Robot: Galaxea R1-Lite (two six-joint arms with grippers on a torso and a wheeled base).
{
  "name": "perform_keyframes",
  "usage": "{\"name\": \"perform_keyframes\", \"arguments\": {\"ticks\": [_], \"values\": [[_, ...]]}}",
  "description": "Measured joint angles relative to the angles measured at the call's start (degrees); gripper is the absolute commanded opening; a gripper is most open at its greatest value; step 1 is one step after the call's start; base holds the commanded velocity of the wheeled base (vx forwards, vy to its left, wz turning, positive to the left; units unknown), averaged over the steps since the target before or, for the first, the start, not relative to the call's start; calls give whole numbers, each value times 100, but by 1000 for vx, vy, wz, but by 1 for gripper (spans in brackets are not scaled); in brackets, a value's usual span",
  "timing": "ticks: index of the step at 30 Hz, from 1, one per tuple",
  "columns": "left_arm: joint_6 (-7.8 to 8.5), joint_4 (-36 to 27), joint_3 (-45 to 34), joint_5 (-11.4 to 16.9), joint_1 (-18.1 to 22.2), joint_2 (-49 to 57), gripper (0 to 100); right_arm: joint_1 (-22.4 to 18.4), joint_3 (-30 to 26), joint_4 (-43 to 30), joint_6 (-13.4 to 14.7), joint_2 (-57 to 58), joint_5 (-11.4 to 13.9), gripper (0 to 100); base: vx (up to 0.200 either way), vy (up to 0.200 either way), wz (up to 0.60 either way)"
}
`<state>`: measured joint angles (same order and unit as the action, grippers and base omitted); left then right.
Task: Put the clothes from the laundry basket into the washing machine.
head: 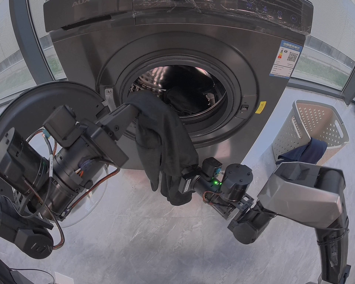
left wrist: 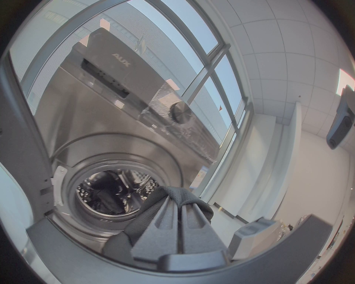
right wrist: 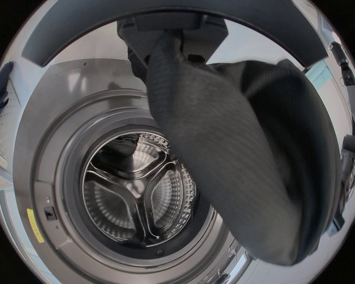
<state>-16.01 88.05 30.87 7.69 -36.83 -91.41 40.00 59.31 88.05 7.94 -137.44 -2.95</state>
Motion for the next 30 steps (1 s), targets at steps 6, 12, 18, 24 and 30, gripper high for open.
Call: {"name": "perform_keyframes", "arguments": {"ticks": [6,12,18,24,30], "values": [[24,20,-639,16,389,-190,0,-163,-777,22,18,891,20,0,0,0,0],[63,49,-998,16,621,-831,0,-218,-1295,22,35,1671,16,0,0,0,0],[534,57,-1122,38,734,-1581,0,-221,-1480,18,43,2057,-2,0,0,0,0],[622,66,-1281,62,742,-2000,100,-211,-1499,16,49,2211,-13,0,0,0,0],[827,66,-2013,65,651,-2256,100,-232,-1382,16,54,2253,-106,0,0,0,0]]}}
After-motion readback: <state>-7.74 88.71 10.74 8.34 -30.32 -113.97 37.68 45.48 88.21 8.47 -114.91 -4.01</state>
